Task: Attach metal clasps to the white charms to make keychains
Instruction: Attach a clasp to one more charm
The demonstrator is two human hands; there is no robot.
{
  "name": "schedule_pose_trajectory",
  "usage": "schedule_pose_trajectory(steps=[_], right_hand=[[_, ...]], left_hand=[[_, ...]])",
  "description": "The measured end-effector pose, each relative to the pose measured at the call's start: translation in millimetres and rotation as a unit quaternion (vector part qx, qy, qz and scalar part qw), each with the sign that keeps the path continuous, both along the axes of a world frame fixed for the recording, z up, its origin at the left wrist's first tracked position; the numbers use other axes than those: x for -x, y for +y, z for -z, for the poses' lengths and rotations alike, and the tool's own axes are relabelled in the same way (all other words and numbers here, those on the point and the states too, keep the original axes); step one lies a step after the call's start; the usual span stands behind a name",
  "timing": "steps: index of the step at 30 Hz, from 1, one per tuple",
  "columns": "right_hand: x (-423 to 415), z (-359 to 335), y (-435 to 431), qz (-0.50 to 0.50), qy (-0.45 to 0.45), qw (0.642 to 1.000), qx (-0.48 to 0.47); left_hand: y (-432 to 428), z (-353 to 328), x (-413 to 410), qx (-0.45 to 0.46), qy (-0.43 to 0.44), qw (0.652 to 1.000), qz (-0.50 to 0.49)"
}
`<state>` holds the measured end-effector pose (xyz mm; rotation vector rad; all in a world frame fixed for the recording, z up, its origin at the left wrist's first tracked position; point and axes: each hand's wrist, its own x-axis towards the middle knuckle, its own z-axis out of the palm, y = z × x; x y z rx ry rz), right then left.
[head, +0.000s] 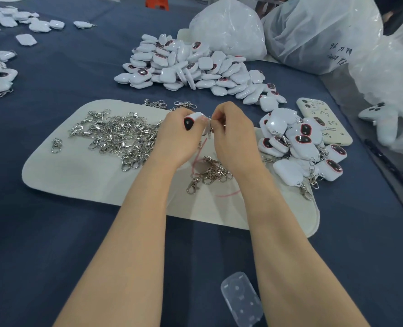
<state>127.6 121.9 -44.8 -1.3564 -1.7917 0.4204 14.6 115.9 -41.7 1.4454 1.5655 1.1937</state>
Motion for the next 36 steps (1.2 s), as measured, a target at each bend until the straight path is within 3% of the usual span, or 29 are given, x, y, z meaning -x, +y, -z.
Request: schedule_pose_trajectory(steps=[7,10,14,19,22,25,27,29,31,33,36], right_hand=[[1.9,-1.8,-0.4,-0.037,-0.033,0.999,-0.004],[5.2,-2.0,-2.9,-0.032,0.067,0.997,-0.002],[9.5,-5.2,-4.2,-0.020,0.193,0.981,0.012],[10.3,-8.2,-4.7,-0.001,0.219,0.976,-0.005],[9.5,-8.8,-6.2,-0.006,0.143,0.989,-0.035],[7.7,-9.8,-7.0,-0.017,0.092,0.995,-0.044],[5.7,-10.3,-6.3,-0.024,0.071,0.997,-0.030],[3.5,-11.0,-4.5,-0.035,0.052,0.998,-0.006],[3.3,-11.8,-4.5,-0.040,0.067,0.997,0.005],[5.4,-12.9,-5.8,-0.042,0.130,0.991,0.017],[8.1,-11.7,-6.5,-0.032,0.203,0.978,0.043]], left_hand=[[1.9,-0.8,6.9,-0.020,0.033,0.999,-0.002],[-1.1,-3.8,3.9,0.016,-0.113,0.993,-0.007],[-4.4,-12.4,1.0,0.098,-0.397,0.912,0.035],[-5.2,-13.5,1.8,0.167,-0.498,0.847,0.079],[-4.3,-13.3,3.1,0.170,-0.504,0.844,0.069],[-4.7,-15.5,3.6,0.137,-0.447,0.884,0.030],[-5.8,-17.0,4.5,0.105,-0.360,0.927,0.009],[-6.6,-17.5,7.1,0.063,-0.200,0.978,-0.014],[-7.2,-18.2,8.1,0.026,-0.091,0.995,-0.026],[-6.5,-18.0,6.1,0.019,-0.137,0.990,-0.022],[-5.9,-20.3,0.5,0.081,-0.361,0.929,0.023]])
